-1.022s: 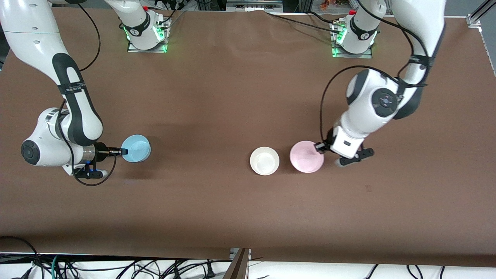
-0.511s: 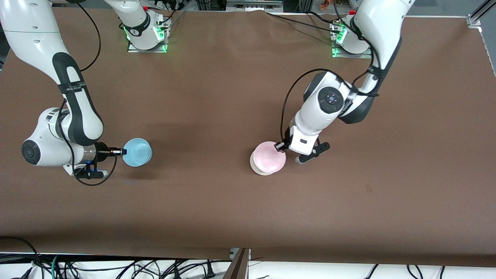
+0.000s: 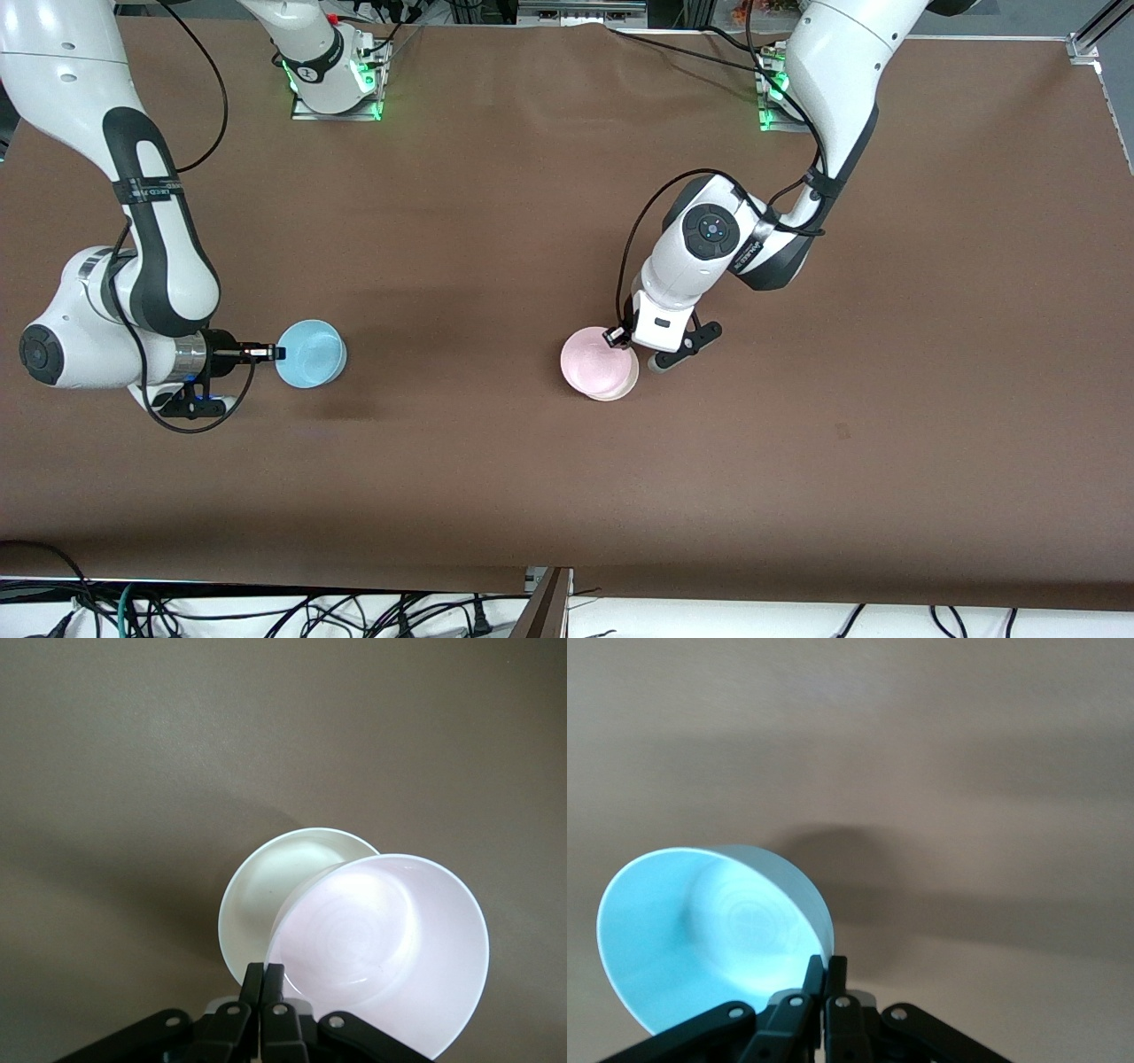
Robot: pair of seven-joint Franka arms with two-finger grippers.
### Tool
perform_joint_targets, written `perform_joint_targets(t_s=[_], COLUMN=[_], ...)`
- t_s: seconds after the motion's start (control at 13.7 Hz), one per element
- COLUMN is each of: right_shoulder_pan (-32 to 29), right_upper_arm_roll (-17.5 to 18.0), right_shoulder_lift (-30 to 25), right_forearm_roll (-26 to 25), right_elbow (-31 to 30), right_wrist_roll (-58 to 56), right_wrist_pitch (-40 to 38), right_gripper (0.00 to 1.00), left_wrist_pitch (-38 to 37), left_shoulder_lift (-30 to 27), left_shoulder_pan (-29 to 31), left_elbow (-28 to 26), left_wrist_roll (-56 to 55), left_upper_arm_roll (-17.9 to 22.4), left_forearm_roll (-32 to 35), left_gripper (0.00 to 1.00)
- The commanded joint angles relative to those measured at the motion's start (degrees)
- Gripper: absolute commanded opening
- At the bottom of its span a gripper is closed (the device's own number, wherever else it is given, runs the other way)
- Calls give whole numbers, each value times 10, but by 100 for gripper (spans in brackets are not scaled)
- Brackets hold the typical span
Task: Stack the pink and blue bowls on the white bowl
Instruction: 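Release the pink bowl with the left gripper while the right gripper lifts blue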
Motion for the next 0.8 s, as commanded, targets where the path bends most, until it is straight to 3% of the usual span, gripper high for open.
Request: perform_joint_targets(t_s=[0.0, 0.22, 0.73], right_shoulder_pan=[-1, -1, 28], right_upper_arm_roll=[21, 48, 61], right_shoulder_lift=[-5, -7, -7], right_forearm_roll=[12, 10, 10], right_elbow=[7, 9, 24], right_wrist_roll=[4, 46, 98], right_wrist_pitch=[-10, -9, -9], right_gripper=[0, 0, 0], left_wrist_pitch=[-3, -4, -4], left_shoulder_lift=[8, 7, 19], left_shoulder_pan=[-6, -1, -5], left_elbow=[13, 12, 8], left_wrist_roll=[-12, -9, -12], left_upper_arm_roll=[8, 8, 8], left_forearm_roll=[21, 21, 41], left_gripper=[0, 0, 0])
